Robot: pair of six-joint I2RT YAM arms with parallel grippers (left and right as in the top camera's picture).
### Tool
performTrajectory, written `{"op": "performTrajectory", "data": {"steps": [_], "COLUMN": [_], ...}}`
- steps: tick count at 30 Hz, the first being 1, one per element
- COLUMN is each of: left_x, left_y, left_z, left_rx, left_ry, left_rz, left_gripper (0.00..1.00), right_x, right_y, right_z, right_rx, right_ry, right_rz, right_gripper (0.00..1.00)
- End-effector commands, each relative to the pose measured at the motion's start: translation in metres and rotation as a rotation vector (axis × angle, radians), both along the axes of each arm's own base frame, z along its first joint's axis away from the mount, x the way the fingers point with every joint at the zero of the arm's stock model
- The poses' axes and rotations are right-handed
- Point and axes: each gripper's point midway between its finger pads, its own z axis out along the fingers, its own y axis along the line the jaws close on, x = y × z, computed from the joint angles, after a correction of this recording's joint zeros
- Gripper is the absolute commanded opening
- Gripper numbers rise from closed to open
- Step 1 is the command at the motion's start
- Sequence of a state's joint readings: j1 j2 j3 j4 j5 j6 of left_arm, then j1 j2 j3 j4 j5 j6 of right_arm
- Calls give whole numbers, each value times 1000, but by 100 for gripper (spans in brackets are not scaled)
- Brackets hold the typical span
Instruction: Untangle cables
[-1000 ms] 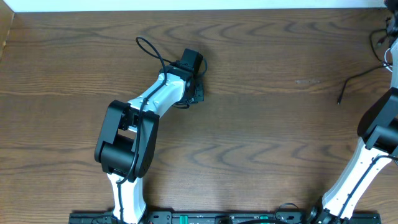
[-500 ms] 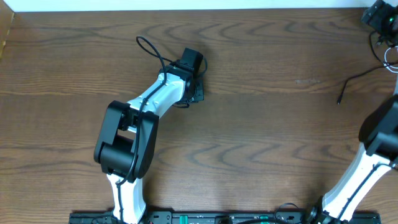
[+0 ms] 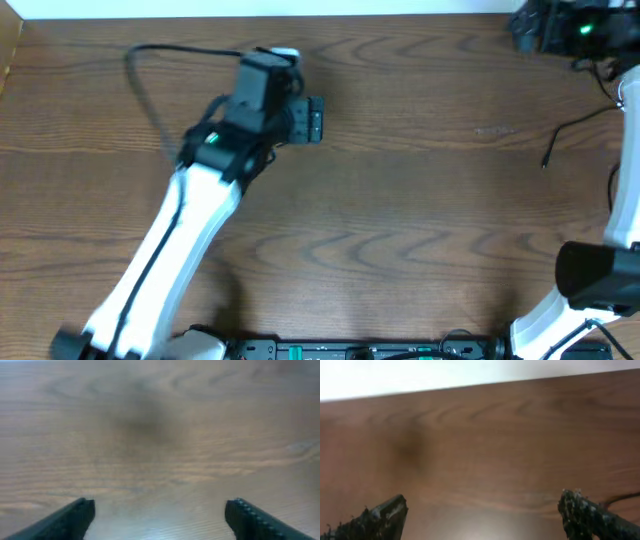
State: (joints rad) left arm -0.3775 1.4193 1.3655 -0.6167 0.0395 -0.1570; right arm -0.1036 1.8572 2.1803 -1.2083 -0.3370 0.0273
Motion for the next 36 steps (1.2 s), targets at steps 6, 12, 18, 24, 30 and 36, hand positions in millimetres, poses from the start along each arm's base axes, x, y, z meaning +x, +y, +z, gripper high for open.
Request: {"op": "performTrajectory", "data": {"steps": [6,12,18,24,30,36], "left_x": [-23,-23,-23,-23,-23,-23], "left_y": [15,16,16,16,16,16], "left_z": [47,48,48,48,48,48], "left_rx": [1,0,0,0,0,0], "left_ry": [-114,-117,-117,-117,-117,-117], "left_rz": [6,7,7,7,7,6], "left_gripper": [98,98,98,98,99,99], "right_x": [-83,-142,-169,-173,-171,-167], "right_y": [33,41,39,39,32,29], "right_z": [56,76,83,84,80,75], "right_rx": [-127,-121,-121,-121,-175,-198], "right_ry": [-52,-44,-43,-43,-37,-113], "right_rz": [70,98,98,98,92,89], "right_gripper": [99,99,99,99,99,99]}}
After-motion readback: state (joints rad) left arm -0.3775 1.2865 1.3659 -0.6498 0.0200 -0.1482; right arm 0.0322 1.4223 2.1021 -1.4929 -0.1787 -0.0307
